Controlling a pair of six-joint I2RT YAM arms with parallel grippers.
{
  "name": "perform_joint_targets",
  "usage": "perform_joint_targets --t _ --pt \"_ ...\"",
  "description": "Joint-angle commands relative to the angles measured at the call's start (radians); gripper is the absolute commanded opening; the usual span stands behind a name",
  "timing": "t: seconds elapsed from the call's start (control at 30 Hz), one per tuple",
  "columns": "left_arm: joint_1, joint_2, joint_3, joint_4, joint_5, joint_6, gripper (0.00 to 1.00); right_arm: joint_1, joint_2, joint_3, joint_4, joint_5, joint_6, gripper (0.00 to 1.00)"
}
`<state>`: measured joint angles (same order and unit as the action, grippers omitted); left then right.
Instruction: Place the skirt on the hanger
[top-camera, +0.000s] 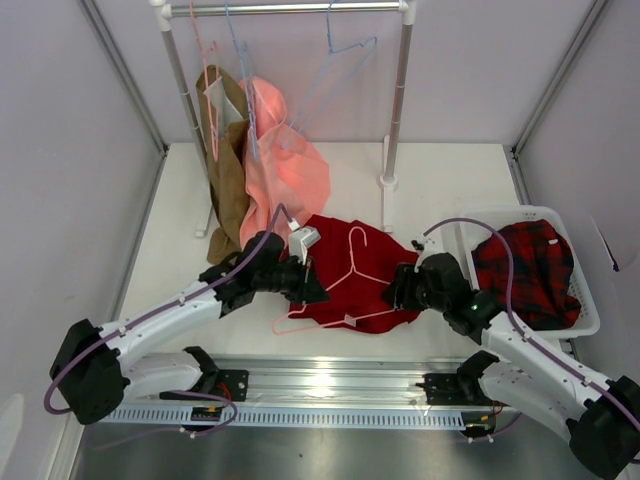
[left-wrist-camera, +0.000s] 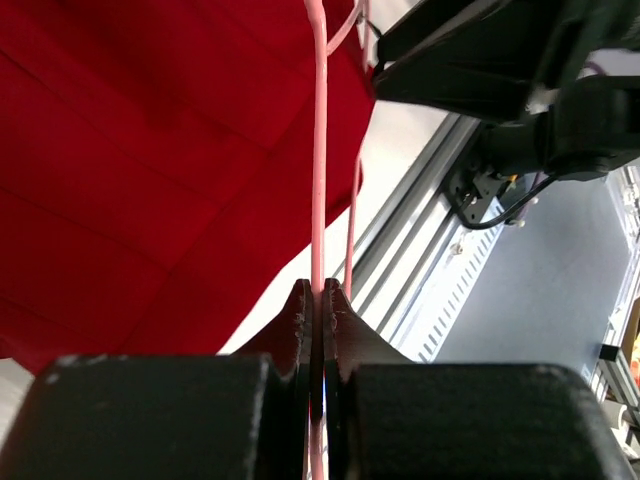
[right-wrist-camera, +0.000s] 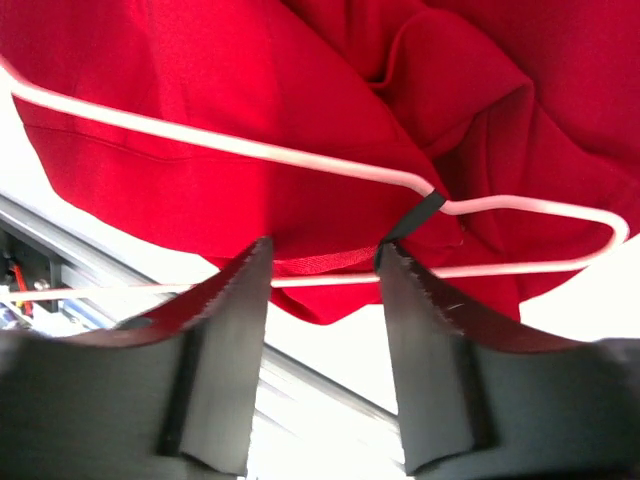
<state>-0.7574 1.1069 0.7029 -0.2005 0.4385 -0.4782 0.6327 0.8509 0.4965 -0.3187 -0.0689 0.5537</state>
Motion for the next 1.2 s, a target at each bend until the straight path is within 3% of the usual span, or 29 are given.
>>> perform_joint_targets --t 0.0,0.43,0.73,0.9,1.17 --pt "-0.010 0.036 -0.014 0.047 0.017 0.035 0.00 0.022 -0.039 0.109 -0.062 0.064 -0.024 0.56" --pt "-0.010 0.079 -0.019 0.075 0.052 0.069 0.00 0.082 0.052 0.283 -0.129 0.162 -0.052 0.69" --pt "-0.011 0.114 -0.003 0.088 0.043 0.067 0.00 0.088 0.045 0.300 -0.402 0.283 0.018 0.75" --pt "-0.020 0.133 0.007 0.095 0.046 0.069 0.00 0.124 0.040 0.344 -0.465 0.333 0.060 0.78" --pt "-0.049 0.180 0.055 0.104 0.057 0.072 0.00 0.130 0.147 0.410 -0.321 0.268 -0.033 0.75"
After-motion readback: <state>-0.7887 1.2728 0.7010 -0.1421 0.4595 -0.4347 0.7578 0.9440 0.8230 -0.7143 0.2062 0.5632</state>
